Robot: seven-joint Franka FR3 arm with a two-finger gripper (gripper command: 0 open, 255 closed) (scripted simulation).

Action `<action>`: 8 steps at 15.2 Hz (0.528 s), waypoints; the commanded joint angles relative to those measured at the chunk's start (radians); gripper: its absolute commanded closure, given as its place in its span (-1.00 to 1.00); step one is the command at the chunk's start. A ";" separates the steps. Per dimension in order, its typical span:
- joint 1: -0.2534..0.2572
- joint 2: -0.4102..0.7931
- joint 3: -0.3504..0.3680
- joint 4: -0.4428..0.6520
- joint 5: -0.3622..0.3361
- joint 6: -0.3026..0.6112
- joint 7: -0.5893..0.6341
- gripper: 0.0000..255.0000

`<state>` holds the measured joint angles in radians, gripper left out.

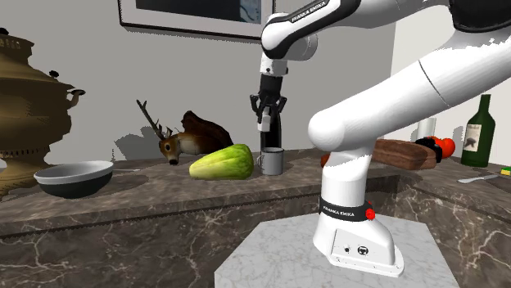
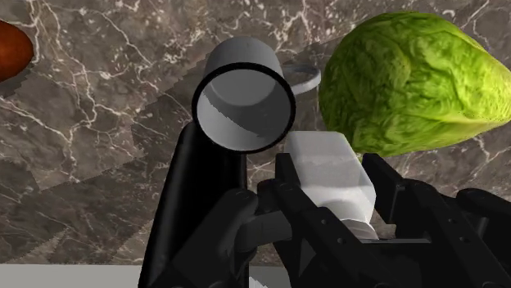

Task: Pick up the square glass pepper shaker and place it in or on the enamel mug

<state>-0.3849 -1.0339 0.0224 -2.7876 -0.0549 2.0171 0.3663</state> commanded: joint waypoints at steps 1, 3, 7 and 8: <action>-0.036 0.018 -0.066 0.002 -0.041 0.020 -0.066 1.00; -0.038 0.018 -0.066 -0.025 -0.043 0.046 -0.065 1.00; -0.040 0.022 -0.069 -0.077 -0.047 0.102 -0.062 1.00; -0.041 0.023 -0.069 -0.089 -0.048 0.117 -0.062 1.00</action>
<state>-0.4256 -1.0136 -0.0469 -2.8637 -0.1020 2.1171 0.3032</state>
